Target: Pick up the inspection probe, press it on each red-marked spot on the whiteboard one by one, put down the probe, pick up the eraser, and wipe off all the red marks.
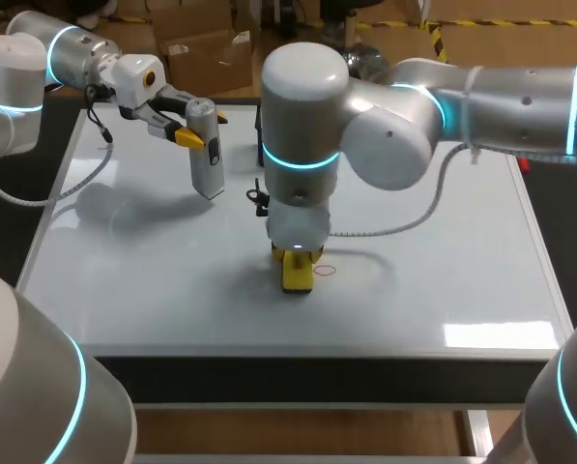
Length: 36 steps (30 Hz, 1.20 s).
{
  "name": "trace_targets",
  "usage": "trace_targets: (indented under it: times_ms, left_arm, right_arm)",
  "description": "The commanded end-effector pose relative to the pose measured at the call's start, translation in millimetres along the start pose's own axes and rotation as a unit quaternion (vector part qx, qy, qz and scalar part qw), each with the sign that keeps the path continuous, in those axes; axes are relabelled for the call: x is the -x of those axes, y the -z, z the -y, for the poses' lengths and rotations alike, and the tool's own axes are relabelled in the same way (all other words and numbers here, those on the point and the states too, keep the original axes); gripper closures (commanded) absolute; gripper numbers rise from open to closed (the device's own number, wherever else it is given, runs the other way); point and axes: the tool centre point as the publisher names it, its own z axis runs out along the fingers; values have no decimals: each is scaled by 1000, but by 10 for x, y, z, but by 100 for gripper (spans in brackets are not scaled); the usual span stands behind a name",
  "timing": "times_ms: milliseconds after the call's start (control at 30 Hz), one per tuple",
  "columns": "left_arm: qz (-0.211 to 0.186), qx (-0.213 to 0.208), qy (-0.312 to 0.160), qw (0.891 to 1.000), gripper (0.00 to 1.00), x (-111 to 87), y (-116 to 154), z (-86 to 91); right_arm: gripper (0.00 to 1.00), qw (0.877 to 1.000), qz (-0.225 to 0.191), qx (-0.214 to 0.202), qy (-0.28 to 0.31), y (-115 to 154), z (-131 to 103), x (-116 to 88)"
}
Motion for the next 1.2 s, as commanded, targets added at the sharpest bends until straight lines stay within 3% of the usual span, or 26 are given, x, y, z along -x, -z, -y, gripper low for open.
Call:
trace_targets:
  times_ms: [33,567,1200]
  left_arm:
    - [0,1,1,1000,100,-2,1,19]
    - [0,1,1,1000,100,-2,1,19]
    - [0,1,1,1000,100,-2,1,19]
  right_arm:
    - [100,1000,-8,2,-1,-16,23,7]
    - [100,999,18,15,-28,-115,23,-241]
    - [100,996,-1,23,-86,-203,14,-759]
